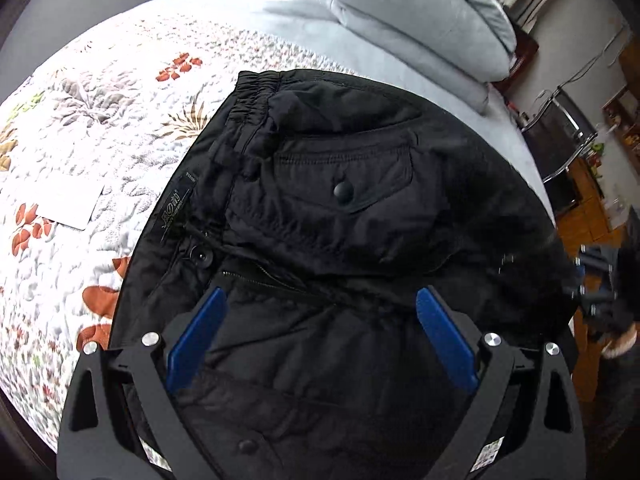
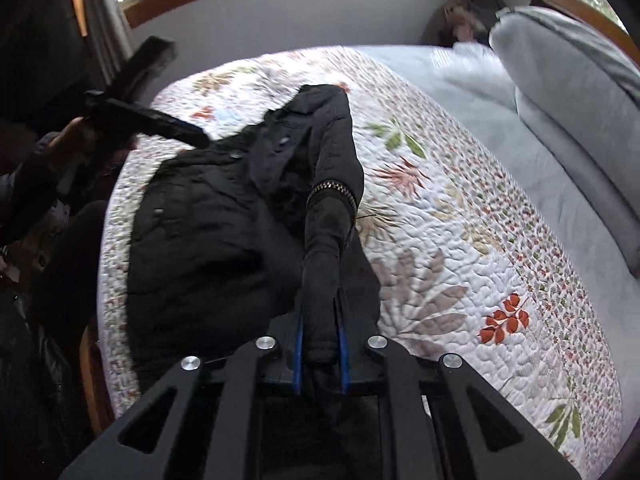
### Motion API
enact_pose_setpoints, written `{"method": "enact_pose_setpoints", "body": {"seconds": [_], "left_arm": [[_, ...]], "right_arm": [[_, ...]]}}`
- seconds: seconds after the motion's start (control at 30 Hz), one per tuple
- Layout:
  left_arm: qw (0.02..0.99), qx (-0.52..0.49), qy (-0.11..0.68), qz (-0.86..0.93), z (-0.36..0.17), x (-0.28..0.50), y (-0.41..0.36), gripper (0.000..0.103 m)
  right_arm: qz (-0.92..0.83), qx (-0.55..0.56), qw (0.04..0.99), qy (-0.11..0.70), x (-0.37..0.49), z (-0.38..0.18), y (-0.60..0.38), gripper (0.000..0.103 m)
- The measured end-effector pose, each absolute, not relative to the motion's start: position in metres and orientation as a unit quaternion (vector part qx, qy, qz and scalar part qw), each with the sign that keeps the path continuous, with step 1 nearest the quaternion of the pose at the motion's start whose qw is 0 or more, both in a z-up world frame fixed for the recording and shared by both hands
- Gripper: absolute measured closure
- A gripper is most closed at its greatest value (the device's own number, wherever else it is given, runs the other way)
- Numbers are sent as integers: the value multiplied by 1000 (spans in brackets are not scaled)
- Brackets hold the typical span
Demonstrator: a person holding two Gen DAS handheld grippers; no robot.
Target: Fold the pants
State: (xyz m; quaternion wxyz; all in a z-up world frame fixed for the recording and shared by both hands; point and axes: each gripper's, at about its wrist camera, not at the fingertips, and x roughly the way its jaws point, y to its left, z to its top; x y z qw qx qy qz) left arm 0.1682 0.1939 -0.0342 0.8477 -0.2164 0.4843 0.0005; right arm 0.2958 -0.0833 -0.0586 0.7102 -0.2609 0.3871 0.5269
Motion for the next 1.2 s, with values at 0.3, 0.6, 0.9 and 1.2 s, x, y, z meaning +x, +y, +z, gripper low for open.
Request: {"method": "enact_pose_setpoints", "body": {"seconds": [0.3,0.6,0.9,1.2], "left_arm": [[848,-250,468,-2,-31,120,186,7],[845,-257,469,7,-50,74,179,7],[834,-246,494,31,-78,56,171,7],[808,-313,499,33,-91,14,183,7]], "right_arm": [[563,-245,701,363,203,-73,-89,90],[562,-244,684,397,153,-126,-86,89],[556,-231,682,416,130,-152,-91,89],[570,-248,657,427,102,-167,-93,88]]}}
